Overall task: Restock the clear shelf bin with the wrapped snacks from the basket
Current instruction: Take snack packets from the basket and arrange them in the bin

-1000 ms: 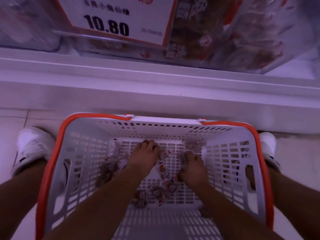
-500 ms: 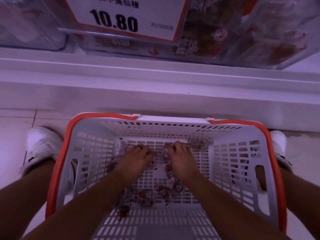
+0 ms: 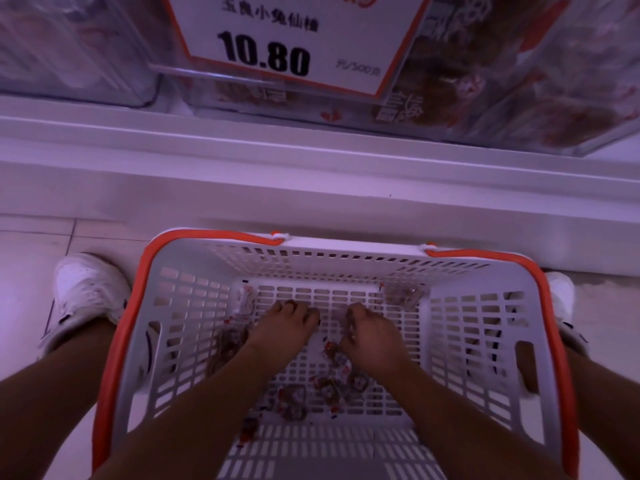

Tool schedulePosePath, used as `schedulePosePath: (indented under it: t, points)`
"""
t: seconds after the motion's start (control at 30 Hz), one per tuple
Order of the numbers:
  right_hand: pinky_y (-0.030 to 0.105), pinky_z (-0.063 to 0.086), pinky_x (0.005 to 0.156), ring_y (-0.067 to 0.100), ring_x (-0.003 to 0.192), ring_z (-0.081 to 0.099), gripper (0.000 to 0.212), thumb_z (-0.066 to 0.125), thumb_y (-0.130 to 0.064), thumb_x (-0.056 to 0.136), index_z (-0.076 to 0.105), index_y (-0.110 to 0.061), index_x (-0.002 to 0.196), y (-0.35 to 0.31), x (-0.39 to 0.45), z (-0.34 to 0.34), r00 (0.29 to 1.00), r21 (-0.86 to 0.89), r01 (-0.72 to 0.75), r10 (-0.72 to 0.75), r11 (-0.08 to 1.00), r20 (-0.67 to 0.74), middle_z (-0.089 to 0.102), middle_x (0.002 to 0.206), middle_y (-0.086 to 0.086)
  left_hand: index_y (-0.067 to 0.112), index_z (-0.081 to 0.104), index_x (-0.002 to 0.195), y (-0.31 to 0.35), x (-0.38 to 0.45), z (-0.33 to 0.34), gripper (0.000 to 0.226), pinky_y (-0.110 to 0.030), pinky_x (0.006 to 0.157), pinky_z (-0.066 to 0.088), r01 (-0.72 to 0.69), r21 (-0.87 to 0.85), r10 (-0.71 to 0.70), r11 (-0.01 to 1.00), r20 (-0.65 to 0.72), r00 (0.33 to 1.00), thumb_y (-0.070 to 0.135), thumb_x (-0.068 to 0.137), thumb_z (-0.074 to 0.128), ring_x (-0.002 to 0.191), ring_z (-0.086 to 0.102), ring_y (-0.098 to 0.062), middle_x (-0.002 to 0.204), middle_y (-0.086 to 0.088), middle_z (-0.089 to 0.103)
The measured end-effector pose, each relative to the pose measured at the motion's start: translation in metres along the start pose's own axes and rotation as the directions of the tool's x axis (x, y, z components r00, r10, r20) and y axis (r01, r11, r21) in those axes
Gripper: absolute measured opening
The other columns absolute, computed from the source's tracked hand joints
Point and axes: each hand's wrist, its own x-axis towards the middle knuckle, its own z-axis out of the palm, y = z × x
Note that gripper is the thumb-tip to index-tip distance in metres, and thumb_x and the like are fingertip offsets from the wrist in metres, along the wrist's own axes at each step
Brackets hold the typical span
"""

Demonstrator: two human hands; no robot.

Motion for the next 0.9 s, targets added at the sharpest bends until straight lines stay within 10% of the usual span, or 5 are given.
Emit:
schedulePosePath:
  t: [0.37,0.5,0.6,0.7,0.9]
  points:
    - [0.046,0.046,0.092,0.032,0.120,0.048,0.052,0.051,-0.036,0.092,0.038,-0.012,0.136,-0.036,-0.018,0.039,0.990,-0.178,-0.109,0.124,0.978,0.074,0.046,0.129,0.011,0.011,0.046,0.135,0.012,-0.002,-0.010,0.053,-0.048,0.097,0.045,0.037,-0.001,-0.036,0.999,0.042,0.998,0.013,0.083,0.055,0.112,0.057,-0.038,0.131,-0.016,0.053]
    - [0.041,0.049,0.089,0.031,0.119,0.050,0.047,0.059,-0.025,0.089,0.039,-0.012,0.130,-0.043,-0.003,0.032,0.977,0.054,-0.195,0.189,0.979,0.097,0.046,0.131,0.011,0.014,0.041,0.139,0.003,0.004,-0.008,0.050,-0.043,0.096,0.047,0.212,-0.355,-0.169,0.911,0.148,0.974,0.020,0.091,0.056,0.116,0.053,-0.034,0.130,-0.015,0.051]
    - [0.039,0.049,0.087,0.033,0.114,0.051,0.050,0.065,-0.023,0.083,0.043,-0.007,0.126,-0.031,0.000,0.022,0.978,0.133,-0.195,0.183,0.972,0.097,0.039,0.130,0.012,0.009,0.061,0.111,-0.005,-0.001,-0.023,0.021,-0.045,0.076,0.056,0.362,-0.875,-0.372,0.321,0.235,0.898,0.025,0.099,0.055,0.075,0.064,-0.022,0.088,-0.008,0.066]
    - [0.034,0.043,0.075,0.029,0.088,0.055,0.028,0.067,-0.020,0.084,0.048,-0.008,0.102,-0.020,-0.006,0.015,0.967,0.348,-0.255,0.241,0.902,0.085,0.048,0.104,0.009,0.010,0.072,0.101,-0.018,-0.002,-0.055,0.023,-0.042,0.060,0.060,0.398,-0.785,-0.265,-0.475,0.559,0.786,0.023,0.097,0.054,0.065,0.070,-0.029,0.084,-0.015,0.074]
    - [0.031,0.045,0.052,0.018,0.046,0.055,0.025,0.064,-0.015,0.093,0.060,-0.005,0.070,-0.036,-0.028,-0.056,0.882,0.914,-0.406,0.276,0.030,0.382,0.058,0.058,0.010,0.009,0.061,0.116,-0.026,-0.034,-0.133,0.030,-0.023,0.049,0.048,0.262,-0.717,-0.071,-0.646,0.397,0.915,0.005,0.097,0.038,0.068,0.067,-0.028,0.087,-0.015,0.068]
